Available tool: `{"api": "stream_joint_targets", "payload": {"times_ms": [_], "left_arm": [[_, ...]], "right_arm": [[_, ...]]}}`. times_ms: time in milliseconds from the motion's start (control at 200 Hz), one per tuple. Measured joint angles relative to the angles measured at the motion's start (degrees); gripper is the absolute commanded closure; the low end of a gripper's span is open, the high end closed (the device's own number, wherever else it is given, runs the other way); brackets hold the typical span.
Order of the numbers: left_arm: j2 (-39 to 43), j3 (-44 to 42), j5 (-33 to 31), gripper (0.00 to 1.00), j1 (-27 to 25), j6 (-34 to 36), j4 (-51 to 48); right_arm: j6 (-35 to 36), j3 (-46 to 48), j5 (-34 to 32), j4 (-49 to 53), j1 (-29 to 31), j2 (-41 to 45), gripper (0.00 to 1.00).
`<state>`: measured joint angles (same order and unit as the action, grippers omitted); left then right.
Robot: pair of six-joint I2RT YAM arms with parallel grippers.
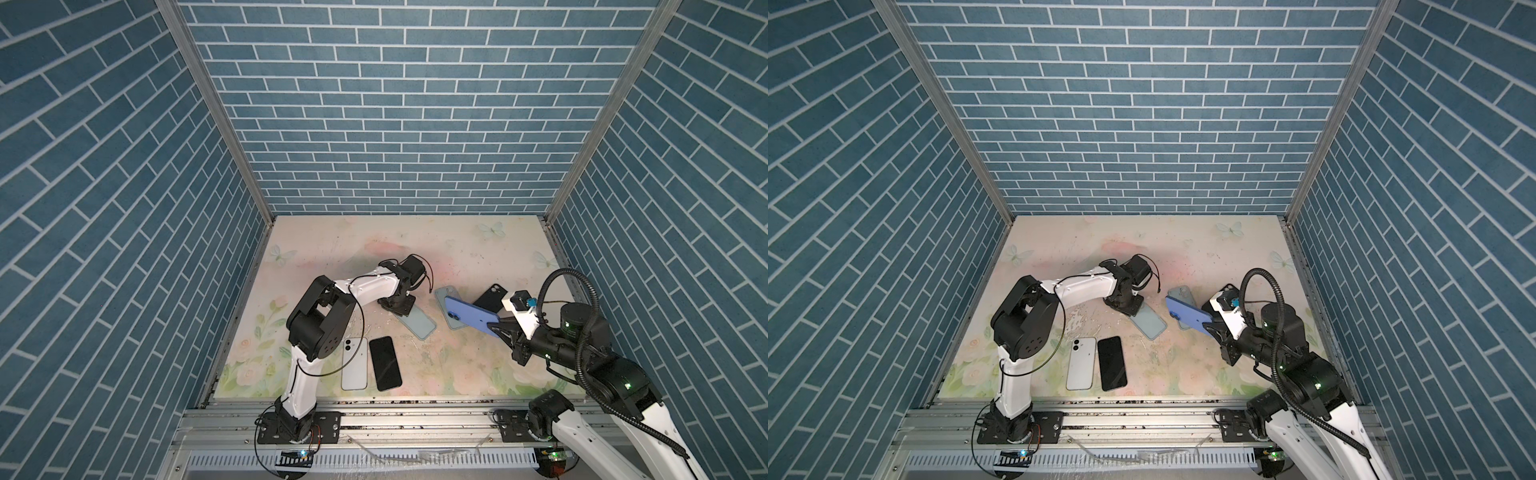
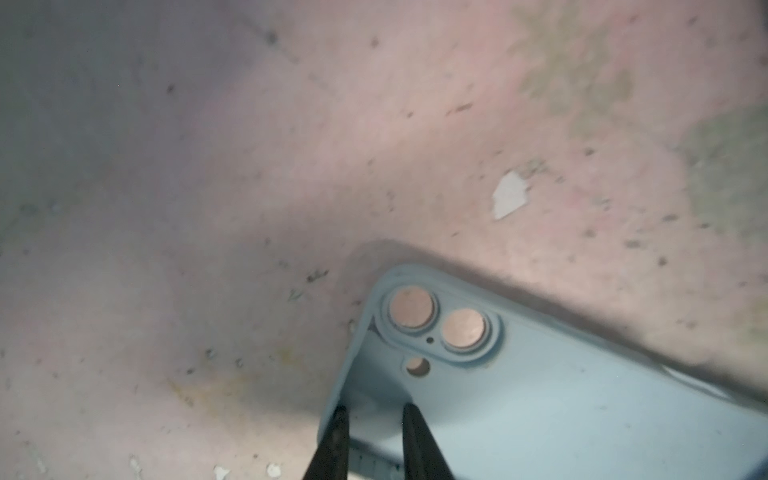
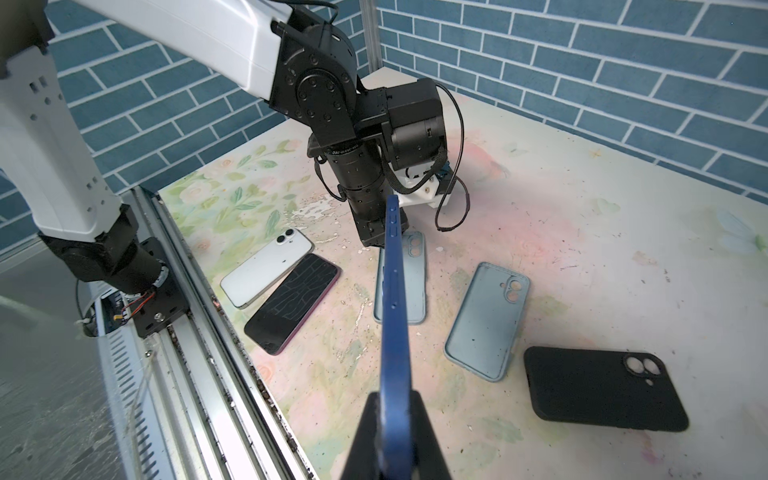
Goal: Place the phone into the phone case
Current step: 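Carry the blue phone over the cases while the left gripper grasps a case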
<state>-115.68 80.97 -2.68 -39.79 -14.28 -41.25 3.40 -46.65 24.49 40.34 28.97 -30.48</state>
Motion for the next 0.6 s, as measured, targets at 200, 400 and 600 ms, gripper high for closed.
{"api": "stream_joint_targets", "payload": {"times_ms": [200,400,600], "left_arm": [[2.4,-3.5,-0.2,0.74,2.2,0.2,0.7],[7.1,-5.0,3.7,0.68,7.6,2.6,1.6],[17.9,-7.2,13.6,0.67,13.6,3.4,4.3]], "right_arm": [[3.1,0.0,5.5,-0.9,0.0,-4.9,1.0],[13.1,0.0,8.3,-1.9,3.5,-10.7,1.0],[28.7,2.4,2.2,-6.6,10.7,-15.4,1.0]]}}
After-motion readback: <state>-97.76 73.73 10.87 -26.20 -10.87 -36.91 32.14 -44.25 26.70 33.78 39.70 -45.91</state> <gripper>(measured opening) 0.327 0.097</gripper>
